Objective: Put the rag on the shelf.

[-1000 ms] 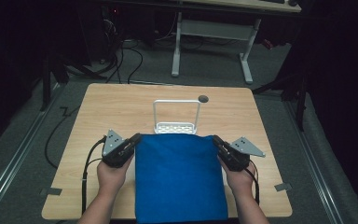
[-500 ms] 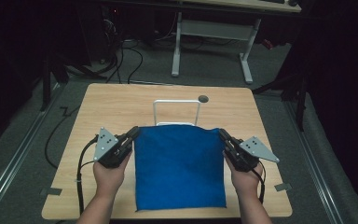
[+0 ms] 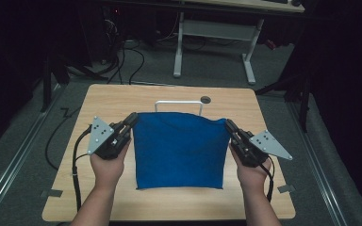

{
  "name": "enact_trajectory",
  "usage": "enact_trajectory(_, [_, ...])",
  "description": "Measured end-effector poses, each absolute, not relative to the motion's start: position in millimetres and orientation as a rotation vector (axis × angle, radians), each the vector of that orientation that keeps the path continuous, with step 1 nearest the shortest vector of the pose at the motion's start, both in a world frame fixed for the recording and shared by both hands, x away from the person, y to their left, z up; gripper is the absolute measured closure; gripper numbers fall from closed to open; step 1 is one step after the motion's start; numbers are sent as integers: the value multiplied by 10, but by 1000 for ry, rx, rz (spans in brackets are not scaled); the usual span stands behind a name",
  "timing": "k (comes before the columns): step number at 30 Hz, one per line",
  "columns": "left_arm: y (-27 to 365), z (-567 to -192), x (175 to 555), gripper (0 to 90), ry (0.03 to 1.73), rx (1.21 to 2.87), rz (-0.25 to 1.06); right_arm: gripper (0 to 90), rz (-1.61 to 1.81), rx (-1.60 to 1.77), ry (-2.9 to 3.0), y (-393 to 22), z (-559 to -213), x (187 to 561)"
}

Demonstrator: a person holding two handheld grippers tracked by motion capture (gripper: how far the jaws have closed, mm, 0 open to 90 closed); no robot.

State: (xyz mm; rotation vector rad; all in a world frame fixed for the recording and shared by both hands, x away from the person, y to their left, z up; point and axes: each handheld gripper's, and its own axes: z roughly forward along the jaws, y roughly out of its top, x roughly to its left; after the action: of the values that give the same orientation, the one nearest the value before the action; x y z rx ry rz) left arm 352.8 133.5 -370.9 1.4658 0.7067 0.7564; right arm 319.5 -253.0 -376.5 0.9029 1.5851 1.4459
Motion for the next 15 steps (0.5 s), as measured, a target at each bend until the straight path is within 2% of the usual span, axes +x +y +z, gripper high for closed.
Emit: enact_trajectory(15, [1349, -3474, 3706, 882, 685, 1465, 807, 885, 1441, 874, 1558, -2578, -3515, 3269])
